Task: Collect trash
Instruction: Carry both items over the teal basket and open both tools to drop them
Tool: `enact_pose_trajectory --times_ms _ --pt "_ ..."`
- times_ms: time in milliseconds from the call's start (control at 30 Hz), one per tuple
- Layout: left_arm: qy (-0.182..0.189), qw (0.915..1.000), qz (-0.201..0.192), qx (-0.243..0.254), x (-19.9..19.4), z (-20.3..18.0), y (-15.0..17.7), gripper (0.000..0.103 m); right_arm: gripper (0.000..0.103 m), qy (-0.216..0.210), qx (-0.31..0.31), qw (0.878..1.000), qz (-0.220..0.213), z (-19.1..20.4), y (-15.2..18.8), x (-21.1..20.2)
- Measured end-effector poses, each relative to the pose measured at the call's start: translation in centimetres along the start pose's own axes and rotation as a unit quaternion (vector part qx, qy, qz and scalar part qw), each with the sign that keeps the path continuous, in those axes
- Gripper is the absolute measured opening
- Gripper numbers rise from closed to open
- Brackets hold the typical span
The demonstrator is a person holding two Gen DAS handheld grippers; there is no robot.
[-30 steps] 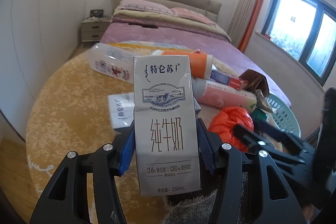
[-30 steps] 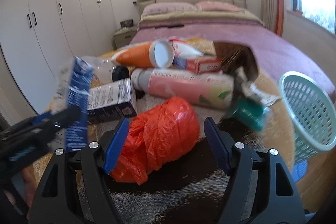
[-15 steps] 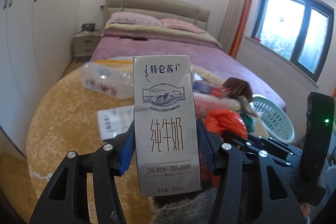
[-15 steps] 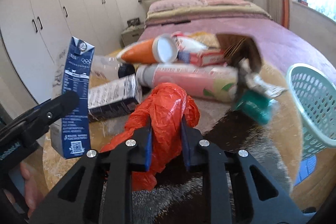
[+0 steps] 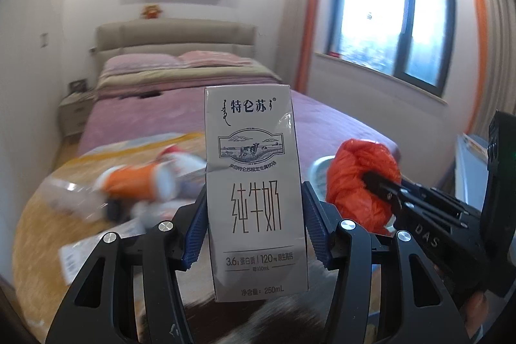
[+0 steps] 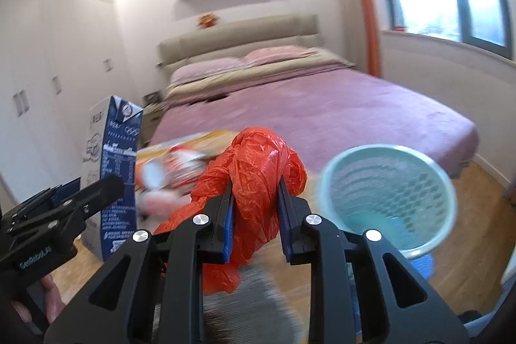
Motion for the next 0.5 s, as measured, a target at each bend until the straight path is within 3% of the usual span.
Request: enact_pose_trajectory --times_ms 267,500 --pt "0.075 0.9956 0.049 0.028 7.8 -8.6 -2.5 0.052 0.020 0.085 0.071 0.994 0.013 -11.7 -0.7 3.2" --pt "0.119 0.9852 0.123 0.015 15.8 -13.1 -1.0 0.052 0.020 0.133 0.111 0.983 0.063 -18.1 1.5 7.6"
Point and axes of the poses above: each gripper's, at about its wrist camera, not at the fingertips, and x roughly the way its jaws point, z to its left, y to its underside, the point moved 10 cm from there along x, roughly the way its jaws point, and after that the axes turned 5 degrees about z, right-handed, at the moved point
